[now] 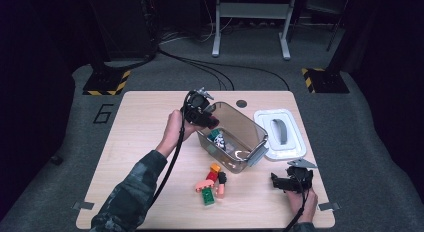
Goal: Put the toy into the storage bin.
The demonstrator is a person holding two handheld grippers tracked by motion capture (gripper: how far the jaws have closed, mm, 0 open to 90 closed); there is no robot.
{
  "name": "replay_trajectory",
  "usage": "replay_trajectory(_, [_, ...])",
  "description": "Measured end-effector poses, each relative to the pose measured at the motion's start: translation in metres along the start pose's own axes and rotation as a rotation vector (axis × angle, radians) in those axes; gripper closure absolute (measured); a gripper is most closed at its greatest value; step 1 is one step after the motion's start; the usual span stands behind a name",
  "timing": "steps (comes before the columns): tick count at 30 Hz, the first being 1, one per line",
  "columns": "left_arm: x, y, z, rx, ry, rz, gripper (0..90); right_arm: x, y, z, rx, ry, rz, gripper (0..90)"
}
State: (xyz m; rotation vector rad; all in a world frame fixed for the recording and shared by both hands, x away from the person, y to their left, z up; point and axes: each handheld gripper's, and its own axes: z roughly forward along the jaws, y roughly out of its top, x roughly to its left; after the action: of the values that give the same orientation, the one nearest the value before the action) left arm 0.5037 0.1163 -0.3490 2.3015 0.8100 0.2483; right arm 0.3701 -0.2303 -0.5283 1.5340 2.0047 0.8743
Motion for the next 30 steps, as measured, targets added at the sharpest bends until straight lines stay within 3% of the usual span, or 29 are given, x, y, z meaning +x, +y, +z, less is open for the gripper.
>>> replay_trajectory(23, [-0.012,-0.010,0.024,0.059,-0.077,-0.014,59.1,0.000,0.000,0.000,0.003,-0.001,-0.008,4.1])
replay_trajectory(30, [-0.017,-0.013,0.039,0.122,-0.089,-0.011,59.1,0.000,0.000,0.000,0.002,-0.002,-0.008,4.1])
